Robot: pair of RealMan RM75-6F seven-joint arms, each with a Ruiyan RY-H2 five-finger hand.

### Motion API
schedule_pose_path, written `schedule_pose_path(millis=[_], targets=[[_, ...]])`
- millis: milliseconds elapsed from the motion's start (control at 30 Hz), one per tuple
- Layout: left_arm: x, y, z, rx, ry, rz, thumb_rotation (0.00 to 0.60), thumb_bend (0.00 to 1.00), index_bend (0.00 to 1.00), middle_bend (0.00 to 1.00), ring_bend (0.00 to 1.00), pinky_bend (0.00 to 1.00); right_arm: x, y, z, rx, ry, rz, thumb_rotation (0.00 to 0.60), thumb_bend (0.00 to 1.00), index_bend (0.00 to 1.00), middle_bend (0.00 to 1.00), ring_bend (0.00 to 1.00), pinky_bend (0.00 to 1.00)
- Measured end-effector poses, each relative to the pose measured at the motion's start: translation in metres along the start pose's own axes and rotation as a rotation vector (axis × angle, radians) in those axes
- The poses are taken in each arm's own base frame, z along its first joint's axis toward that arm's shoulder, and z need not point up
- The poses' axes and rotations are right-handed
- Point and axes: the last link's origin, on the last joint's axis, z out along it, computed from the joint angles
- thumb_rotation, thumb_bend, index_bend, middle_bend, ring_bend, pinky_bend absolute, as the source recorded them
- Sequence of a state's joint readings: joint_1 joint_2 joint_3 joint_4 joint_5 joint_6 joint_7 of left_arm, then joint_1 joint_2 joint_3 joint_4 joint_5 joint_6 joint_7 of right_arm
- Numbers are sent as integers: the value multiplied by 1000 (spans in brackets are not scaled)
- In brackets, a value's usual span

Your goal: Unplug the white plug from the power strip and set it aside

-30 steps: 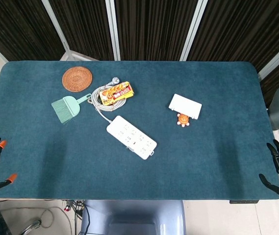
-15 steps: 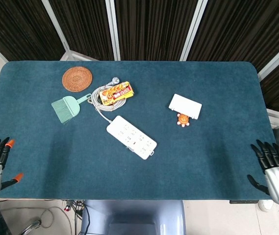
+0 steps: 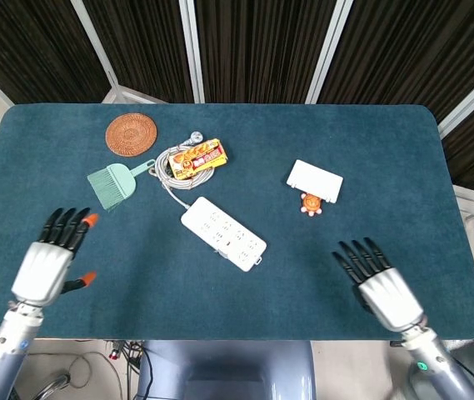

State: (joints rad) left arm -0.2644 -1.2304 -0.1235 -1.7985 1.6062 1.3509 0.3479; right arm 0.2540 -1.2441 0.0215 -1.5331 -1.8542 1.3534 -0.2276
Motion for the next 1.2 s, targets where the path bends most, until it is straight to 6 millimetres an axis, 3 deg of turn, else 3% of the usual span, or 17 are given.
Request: schedule_pose_path(millis=[233, 633, 933, 1200], targets=[[-3, 36, 38, -80, -51, -7, 600, 10, 54, 49, 0, 0, -19, -40, 38, 121, -56, -15, 600, 695, 50, 55, 70, 112], [-14, 82, 87, -169, -121, 11, 600, 11, 62, 57, 0, 0, -51, -83, 85, 199, -121, 17, 600, 695, 58, 60, 73, 112], [-21, 105, 107, -203, -145, 24, 600, 11, 69, 65, 0, 0, -66, -93, 110, 204, -143, 26, 600, 695, 58, 60, 73, 112], [-30, 118, 114, -228, -174, 37, 600, 11, 70, 69, 0, 0, -76, -99, 120, 215, -158, 32, 600, 695, 75, 71, 77, 112]])
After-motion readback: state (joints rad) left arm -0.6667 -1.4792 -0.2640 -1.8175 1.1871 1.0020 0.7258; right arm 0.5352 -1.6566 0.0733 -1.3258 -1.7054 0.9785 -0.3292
